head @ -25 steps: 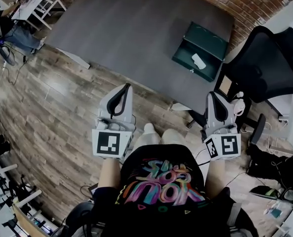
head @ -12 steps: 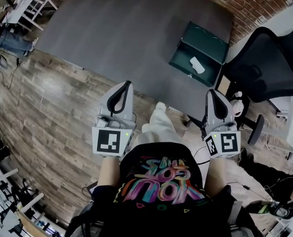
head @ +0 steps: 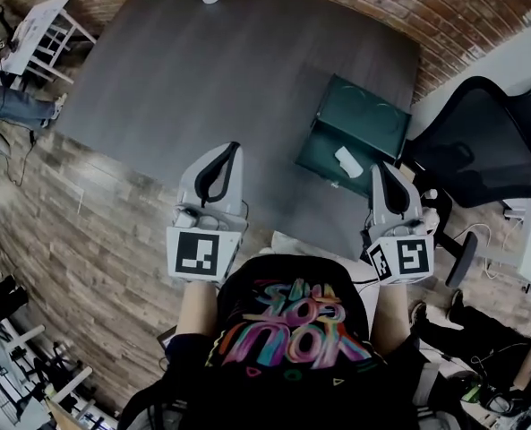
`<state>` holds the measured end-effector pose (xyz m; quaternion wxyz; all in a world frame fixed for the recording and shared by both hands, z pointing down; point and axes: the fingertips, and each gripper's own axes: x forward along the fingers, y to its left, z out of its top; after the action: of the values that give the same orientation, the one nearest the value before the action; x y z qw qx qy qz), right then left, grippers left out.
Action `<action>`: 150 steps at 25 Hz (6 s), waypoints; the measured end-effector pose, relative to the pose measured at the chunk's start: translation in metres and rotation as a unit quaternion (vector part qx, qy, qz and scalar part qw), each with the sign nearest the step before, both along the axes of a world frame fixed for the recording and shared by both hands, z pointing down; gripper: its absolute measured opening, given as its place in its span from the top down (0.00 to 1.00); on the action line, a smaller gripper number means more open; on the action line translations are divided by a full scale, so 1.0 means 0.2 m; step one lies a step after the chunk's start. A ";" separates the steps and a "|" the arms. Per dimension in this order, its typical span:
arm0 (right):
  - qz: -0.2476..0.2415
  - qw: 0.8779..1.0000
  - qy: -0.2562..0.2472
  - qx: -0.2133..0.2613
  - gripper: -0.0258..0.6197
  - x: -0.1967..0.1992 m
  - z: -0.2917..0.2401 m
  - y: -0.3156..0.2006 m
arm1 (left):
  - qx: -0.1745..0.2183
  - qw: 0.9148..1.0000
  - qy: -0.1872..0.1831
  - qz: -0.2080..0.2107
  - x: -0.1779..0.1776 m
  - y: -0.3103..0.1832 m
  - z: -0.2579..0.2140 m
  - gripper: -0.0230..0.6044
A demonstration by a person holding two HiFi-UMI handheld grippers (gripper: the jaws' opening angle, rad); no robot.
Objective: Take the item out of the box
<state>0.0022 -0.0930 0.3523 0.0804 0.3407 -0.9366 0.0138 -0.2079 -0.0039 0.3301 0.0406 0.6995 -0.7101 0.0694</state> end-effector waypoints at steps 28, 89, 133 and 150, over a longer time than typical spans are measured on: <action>0.111 0.994 -0.009 0.003 0.96 0.25 -0.06 -0.35 | 0.009 0.988 -0.010 0.156 0.28 -0.69 -0.07 0.96; 0.199 0.978 -0.014 -0.053 0.96 0.57 0.19 -0.33 | -0.194 0.815 -0.138 0.528 1.17 -0.70 0.92 0.70; 0.218 0.974 -0.030 -0.062 0.96 0.67 0.22 -0.32 | -0.343 0.657 -0.324 0.587 1.20 -0.55 1.52 0.73; 0.203 0.977 -0.025 -0.054 0.96 0.62 0.16 -0.35 | -0.320 0.681 -0.315 0.578 1.16 -0.60 1.41 0.74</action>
<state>0.1263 -0.1621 0.3850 0.0711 0.5185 -0.8475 0.0885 0.0248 -0.1234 0.6117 -0.0117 0.8523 -0.0698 0.5183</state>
